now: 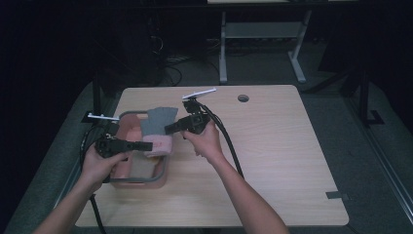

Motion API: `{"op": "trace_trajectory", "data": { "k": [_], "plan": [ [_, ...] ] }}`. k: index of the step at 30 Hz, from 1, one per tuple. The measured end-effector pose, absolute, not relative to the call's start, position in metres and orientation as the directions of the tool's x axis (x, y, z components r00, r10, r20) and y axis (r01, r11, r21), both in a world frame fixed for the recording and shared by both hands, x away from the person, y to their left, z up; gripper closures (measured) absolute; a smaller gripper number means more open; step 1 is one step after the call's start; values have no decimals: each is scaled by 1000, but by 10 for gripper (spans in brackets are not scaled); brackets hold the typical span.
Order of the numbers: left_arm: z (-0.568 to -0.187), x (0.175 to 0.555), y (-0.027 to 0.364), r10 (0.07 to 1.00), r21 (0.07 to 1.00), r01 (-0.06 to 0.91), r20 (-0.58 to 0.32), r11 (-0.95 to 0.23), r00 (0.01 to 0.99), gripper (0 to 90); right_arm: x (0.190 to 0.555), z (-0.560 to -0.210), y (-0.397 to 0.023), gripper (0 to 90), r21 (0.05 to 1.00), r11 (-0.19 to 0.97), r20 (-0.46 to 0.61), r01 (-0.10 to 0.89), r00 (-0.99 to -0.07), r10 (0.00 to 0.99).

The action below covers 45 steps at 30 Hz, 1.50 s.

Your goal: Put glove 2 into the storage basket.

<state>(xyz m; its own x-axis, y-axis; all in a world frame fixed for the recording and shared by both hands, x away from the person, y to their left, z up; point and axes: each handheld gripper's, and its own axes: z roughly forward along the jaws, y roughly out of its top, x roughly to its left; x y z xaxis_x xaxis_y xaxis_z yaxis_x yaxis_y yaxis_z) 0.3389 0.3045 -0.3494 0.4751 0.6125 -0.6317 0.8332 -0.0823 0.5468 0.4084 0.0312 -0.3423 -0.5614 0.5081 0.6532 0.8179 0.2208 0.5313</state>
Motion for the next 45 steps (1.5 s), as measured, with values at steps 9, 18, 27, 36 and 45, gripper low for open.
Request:
{"op": "trace_trajectory", "data": {
  "k": [9,18,27,36,45],
  "plan": [
    [-351,338,319,626,538,839,-628,-79,462,675,412,-347,46,770,524,237,661,818,-566,492],
    [-357,337,329,635,523,850,-634,-68,441,679,413,-354,57,770,508,248,670,825,-559,489],
    [-363,336,340,655,510,858,-627,-65,422,680,417,-365,70,769,489,266,679,831,-554,482],
    [-372,336,349,667,488,871,-631,-55,395,680,421,-374,82,759,468,292,677,834,-550,488],
    [-383,338,352,680,462,885,-631,-55,372,683,424,-380,88,747,448,319,664,835,-550,507]
  ]
}}
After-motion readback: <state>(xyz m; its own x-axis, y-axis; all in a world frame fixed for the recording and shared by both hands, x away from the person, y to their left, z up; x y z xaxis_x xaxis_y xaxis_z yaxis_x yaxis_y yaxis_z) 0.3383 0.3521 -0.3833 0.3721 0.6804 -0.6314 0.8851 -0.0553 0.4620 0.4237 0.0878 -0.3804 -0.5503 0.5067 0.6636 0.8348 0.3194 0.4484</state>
